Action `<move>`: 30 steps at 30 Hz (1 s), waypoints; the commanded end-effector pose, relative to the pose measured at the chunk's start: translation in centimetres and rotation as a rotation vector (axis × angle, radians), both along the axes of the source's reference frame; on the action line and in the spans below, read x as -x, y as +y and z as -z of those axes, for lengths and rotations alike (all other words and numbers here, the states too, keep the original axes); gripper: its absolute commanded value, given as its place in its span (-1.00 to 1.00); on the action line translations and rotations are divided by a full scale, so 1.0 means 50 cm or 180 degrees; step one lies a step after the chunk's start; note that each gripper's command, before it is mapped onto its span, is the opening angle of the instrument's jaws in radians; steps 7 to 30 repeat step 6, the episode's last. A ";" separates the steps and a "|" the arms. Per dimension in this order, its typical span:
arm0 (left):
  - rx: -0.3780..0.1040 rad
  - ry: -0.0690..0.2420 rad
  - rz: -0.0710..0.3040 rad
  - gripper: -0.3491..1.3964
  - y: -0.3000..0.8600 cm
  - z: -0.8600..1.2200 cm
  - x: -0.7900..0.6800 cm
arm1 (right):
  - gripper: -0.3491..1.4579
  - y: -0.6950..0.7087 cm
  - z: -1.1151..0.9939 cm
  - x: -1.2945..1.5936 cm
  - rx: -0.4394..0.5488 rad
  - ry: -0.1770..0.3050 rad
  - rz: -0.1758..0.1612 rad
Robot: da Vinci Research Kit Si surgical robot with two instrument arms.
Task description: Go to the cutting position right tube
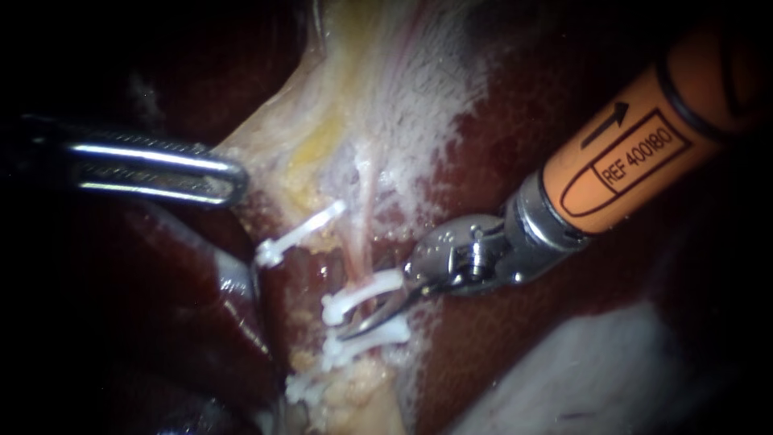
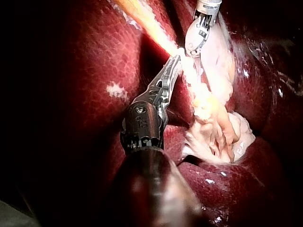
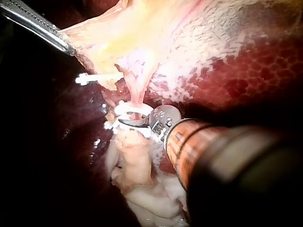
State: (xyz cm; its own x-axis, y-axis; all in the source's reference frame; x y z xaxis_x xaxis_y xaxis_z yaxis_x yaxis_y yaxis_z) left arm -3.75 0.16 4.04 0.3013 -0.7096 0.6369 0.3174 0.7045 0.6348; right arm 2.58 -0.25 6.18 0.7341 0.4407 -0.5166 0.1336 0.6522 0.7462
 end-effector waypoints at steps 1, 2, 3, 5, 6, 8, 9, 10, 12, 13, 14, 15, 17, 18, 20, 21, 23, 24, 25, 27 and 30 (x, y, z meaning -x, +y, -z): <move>0.0001 0.0000 0.0000 -1.00 0.0000 0.0000 0.0000 | -0.29 0.0000 0.0000 0.0001 -0.0001 0.0000 0.0002; 0.0001 -0.0001 -0.0001 -1.00 0.0000 0.0000 0.0000 | -0.29 0.0000 0.0000 0.0001 -0.0001 0.0000 0.0002; 0.0001 0.0000 0.0000 -1.00 0.0000 -0.0001 0.0000 | -0.29 0.0000 0.0000 0.0001 -0.0001 0.0000 0.0002; 0.0001 -0.0001 -0.0001 -1.00 0.0001 -0.0002 0.0000 | -0.29 0.0000 0.0000 0.0001 0.0000 0.0000 0.0003; 0.0001 -0.0001 -0.0001 -1.00 0.0001 -0.0002 0.0000 | -0.29 -0.0001 0.0000 0.0001 0.0000 0.0000 0.0003; 0.0001 -0.0001 -0.0001 -1.00 0.0001 -0.0002 0.0000 | -0.29 -0.0001 0.0000 0.0001 0.0000 0.0000 0.0003; 0.0001 -0.0001 -0.0001 -1.00 0.0001 -0.0002 0.0000 | -0.29 -0.0001 0.0000 0.0001 0.0000 0.0000 0.0003; 0.0001 -0.0001 -0.0001 -1.00 0.0001 -0.0002 0.0000 | -0.29 -0.0001 0.0000 0.0001 0.0000 0.0000 0.0003; 0.0001 -0.0001 -0.0001 -1.00 0.0001 -0.0002 0.0000 | -0.29 -0.0001 0.0000 0.0001 0.0000 0.0000 0.0003; 0.0001 -0.0001 -0.0001 -1.00 0.0001 -0.0002 0.0000 | -0.29 -0.0001 0.0000 0.0001 0.0000 0.0000 0.0003; 0.0001 -0.0001 -0.0001 -1.00 0.0001 -0.0002 0.0000 | -0.29 -0.0001 0.0000 0.0001 0.0000 0.0000 0.0003; 0.0001 -0.0001 -0.0001 -1.00 0.0001 -0.0002 0.0000 | -0.29 -0.0001 0.0000 0.0001 0.0000 0.0000 0.0003; 0.0001 -0.0001 -0.0001 -1.00 0.0001 -0.0002 0.0000 | -0.29 -0.0001 0.0000 0.0001 0.0000 0.0000 0.0003; 0.0001 -0.0001 -0.0001 -1.00 0.0001 -0.0002 0.0000 | -0.29 -0.0001 0.0000 0.0001 0.0000 0.0000 0.0003; 0.0001 -0.0001 -0.0001 -1.00 0.0001 -0.0002 0.0000 | -0.29 -0.0001 0.0000 0.0001 0.0000 0.0000 0.0003; 0.0001 -0.0001 -0.0001 -1.00 0.0001 -0.0002 0.0000 | -0.29 -0.0001 0.0000 0.0001 0.0000 0.0000 0.0003; 0.0001 -0.0001 -0.0001 -1.00 0.0001 -0.0002 0.0000 | -0.29 -0.0001 0.0000 0.0001 0.0000 0.0000 0.0003; 0.0001 -0.0001 -0.0001 -1.00 0.0001 -0.0002 0.0000 | -0.29 -0.0001 0.0000 0.0001 0.0000 0.0000 0.0003; 0.0001 -0.0001 -0.0001 -1.00 0.0001 -0.0002 0.0000 | -0.29 -0.0001 0.0000 0.0001 0.0000 0.0000 0.0003; 0.0001 -0.0001 -0.0001 -1.00 0.0001 -0.0002 0.0000 | -0.29 -0.0001 0.0000 0.0001 0.0000 0.0000 0.0003; 0.0001 -0.0001 -0.0001 -1.00 0.0001 -0.0002 0.0000 | -0.29 -0.0001 0.0000 0.0001 0.0000 0.0000 0.0003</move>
